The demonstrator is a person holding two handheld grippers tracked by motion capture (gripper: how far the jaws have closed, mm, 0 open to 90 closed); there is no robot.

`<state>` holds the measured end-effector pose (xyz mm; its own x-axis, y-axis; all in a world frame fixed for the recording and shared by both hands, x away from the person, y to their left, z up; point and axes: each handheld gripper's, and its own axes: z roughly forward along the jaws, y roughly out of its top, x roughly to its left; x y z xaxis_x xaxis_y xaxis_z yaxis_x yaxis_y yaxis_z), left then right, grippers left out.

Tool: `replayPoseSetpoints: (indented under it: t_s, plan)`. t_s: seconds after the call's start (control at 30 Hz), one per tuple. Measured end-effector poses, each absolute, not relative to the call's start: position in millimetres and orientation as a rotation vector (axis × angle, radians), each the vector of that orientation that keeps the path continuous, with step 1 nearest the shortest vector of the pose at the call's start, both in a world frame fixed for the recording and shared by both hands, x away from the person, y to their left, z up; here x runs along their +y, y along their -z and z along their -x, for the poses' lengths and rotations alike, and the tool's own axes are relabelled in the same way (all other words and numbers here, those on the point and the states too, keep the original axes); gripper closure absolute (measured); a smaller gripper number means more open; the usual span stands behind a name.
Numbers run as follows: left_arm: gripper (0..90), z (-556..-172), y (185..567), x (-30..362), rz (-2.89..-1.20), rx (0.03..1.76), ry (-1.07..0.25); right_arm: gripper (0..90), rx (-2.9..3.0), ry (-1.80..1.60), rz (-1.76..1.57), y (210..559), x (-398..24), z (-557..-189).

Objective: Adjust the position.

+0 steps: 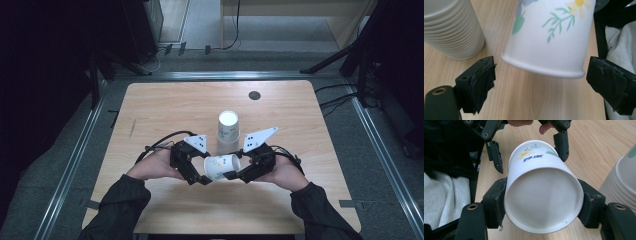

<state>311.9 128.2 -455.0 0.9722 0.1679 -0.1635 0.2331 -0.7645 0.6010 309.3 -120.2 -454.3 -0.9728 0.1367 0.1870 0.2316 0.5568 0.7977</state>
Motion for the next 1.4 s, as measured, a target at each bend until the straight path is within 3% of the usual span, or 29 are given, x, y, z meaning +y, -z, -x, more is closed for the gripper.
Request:
replayPoseSetpoints:
  t_s: [0.63,0.93,1.4]
  plan:
    - [9.1,-304,470,126,-2.278,0.306,0.189,34.2,-2.631,1.43,0.282,451,-121,-307]
    - [20.2,-305,473,126,-2.23,0.263,0.21,34.3,-2.614,1.421,0.261,453,-118,-307]
    - [26.0,-305,468,130,-2.256,0.251,0.187,34.3,-2.614,1.407,0.27,453,-116,-307]
